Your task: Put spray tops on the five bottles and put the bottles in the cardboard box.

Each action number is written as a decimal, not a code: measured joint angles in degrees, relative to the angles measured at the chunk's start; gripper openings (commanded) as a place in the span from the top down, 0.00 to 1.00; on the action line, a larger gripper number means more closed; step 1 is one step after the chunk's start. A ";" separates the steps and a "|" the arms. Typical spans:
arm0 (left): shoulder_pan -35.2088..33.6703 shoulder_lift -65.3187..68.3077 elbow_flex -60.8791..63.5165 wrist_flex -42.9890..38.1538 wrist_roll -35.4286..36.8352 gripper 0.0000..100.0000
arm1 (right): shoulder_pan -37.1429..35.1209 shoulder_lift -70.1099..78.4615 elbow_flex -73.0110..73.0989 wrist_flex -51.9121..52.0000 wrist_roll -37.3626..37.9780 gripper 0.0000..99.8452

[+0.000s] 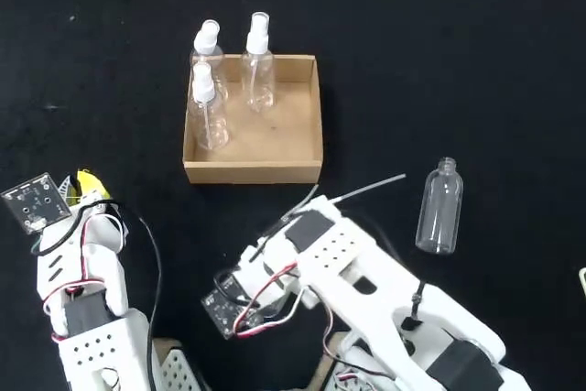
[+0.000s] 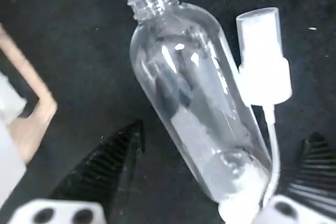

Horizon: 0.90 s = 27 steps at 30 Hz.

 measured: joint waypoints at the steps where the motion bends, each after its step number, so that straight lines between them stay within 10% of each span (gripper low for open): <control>1: 0.00 0.00 0.00 0.00 0.00 0.95 | 0.00 0.00 0.26 -1.05 -1.41 0.88; 12: 0.00 0.00 0.00 0.00 0.00 0.95 | 0.00 0.00 -5.71 -6.24 -30.24 0.99; 23: 0.00 0.00 0.00 0.00 0.00 0.95 | 11.08 6.59 -9.76 2.73 -32.09 0.97; 27: 0.00 0.00 0.00 0.00 0.00 0.95 | 11.96 10.55 -9.76 3.78 -32.00 0.77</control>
